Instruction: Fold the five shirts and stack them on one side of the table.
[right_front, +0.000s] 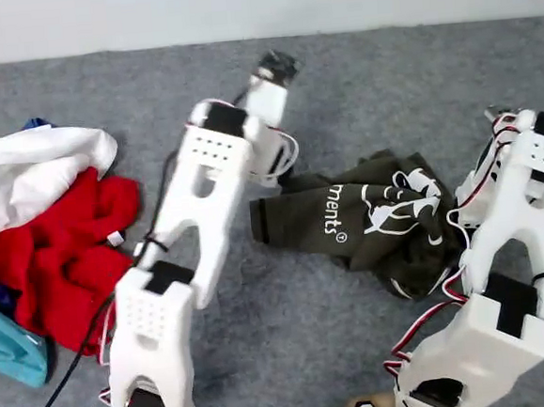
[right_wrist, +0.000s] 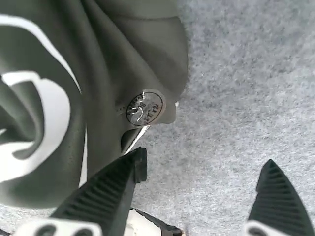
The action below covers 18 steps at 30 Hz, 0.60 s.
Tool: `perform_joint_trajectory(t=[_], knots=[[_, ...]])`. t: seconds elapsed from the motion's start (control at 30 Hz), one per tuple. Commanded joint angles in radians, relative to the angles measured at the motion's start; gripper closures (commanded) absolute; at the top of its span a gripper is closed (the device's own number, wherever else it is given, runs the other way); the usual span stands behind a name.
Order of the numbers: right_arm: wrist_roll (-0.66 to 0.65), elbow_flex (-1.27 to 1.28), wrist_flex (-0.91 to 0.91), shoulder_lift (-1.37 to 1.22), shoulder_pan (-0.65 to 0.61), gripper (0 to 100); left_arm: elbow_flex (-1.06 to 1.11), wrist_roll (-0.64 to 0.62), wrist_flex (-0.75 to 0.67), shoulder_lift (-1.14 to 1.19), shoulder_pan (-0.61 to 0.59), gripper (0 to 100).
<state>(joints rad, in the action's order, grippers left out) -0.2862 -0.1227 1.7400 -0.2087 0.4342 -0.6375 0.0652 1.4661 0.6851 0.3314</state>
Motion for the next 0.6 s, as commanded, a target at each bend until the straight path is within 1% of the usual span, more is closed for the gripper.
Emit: perform_joint_trajectory(t=[0.0, 0.2, 0.4, 0.57], knots=[[0.012, 0.009, 0.018, 0.007, -0.007, 64.1, -0.143, -0.015, 0.040, 0.063, 0.037, 79], [0.012, 0.055, -0.012, 0.007, -0.007, 64.1, -0.421, -0.015, 0.117, 0.255, 0.069, 79], [0.011, 0.061, -0.012, 0.007, -0.007, 64.1, -0.651, -0.015, 0.256, 0.431, 0.075, 80], [0.011, 0.063, -0.012, 0.007, -0.008, 64.1, -0.766, -0.015, 0.262, 0.542, 0.097, 80]])
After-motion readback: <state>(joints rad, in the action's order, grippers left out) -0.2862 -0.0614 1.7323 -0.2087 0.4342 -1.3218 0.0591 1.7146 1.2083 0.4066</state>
